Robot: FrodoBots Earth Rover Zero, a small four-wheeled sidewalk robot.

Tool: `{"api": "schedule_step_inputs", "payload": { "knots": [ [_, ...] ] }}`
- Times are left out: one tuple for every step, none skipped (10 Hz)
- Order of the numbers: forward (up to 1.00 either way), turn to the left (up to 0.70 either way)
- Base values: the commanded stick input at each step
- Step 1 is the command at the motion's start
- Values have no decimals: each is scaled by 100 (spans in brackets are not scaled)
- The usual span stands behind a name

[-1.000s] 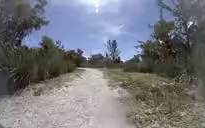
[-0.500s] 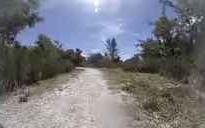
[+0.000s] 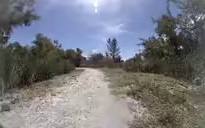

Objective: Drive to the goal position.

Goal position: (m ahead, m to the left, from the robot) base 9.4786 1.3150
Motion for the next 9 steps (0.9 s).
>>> {"api": "schedule_step_inputs", "payload": {
  "knots": [
    [70,0],
    [70,0],
    [70,0],
    [70,0],
    [70,0],
    [70,0],
    [70,0],
    [70,0],
    [70,0]
  ]
}}
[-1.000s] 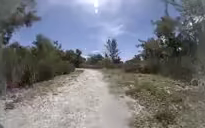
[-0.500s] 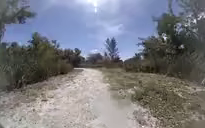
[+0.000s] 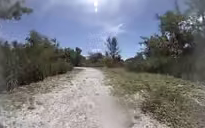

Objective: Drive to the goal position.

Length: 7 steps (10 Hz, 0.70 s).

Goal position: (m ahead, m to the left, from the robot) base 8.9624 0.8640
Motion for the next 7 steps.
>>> {"api": "schedule_step_inputs", "payload": {
  "knots": [
    [70,0],
    [70,0],
    [70,0],
    [70,0],
    [70,0],
    [70,0],
    [70,0]
  ]
}}
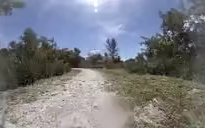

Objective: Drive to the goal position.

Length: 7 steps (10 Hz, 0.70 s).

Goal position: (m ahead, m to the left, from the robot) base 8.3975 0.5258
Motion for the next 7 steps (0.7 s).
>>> {"api": "schedule_step_inputs", "payload": {
  "knots": [
    [70,0],
    [70,0],
    [70,0],
    [70,0],
    [70,0],
    [70,0],
    [70,0]
  ]
}}
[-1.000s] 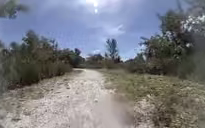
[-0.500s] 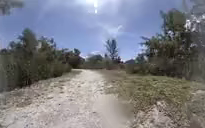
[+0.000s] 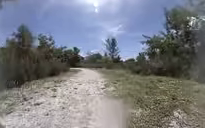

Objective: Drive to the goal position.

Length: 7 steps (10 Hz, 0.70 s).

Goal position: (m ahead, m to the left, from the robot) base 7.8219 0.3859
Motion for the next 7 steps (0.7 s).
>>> {"api": "schedule_step_inputs", "payload": {
  "knots": [
    [70,0],
    [70,0],
    [70,0],
    [70,0],
    [70,0],
    [70,0],
    [70,0]
  ]
}}
